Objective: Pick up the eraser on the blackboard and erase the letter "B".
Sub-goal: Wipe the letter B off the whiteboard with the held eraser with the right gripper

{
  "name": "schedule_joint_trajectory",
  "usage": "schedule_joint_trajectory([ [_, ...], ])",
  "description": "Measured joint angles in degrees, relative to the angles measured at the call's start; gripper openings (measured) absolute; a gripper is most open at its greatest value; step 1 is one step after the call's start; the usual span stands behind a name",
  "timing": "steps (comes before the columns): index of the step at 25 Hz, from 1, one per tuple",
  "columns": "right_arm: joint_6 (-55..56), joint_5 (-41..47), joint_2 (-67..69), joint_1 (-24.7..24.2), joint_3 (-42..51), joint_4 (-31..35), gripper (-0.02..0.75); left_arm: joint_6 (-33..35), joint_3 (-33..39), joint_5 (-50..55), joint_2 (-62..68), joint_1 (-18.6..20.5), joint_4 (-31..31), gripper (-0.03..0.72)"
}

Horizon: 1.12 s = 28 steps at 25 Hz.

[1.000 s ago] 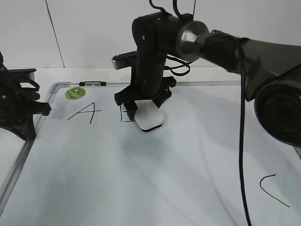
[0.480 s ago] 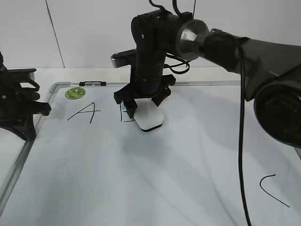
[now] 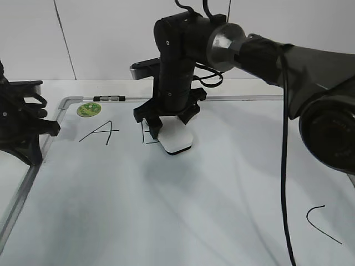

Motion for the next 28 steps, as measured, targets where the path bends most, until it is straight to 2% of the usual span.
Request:
schedule_joint_trajectory([
  [13, 0.8, 0.0, 0.0, 0.1, 0.0, -0.7, 0.554, 0.0, 0.0, 0.0, 0.0, 0.0, 0.0, 0.025],
  [21, 3.2, -1.9, 0.1, 0.1, 0.0, -4.2, 0.554, 0.0, 0.0, 0.0, 0.0, 0.0, 0.0, 0.025],
  [28, 3.8, -2.6, 0.2, -0.2, 0.0, -0.9, 0.554, 0.0, 0.0, 0.2, 0.0, 0.0, 0.0, 0.025],
])
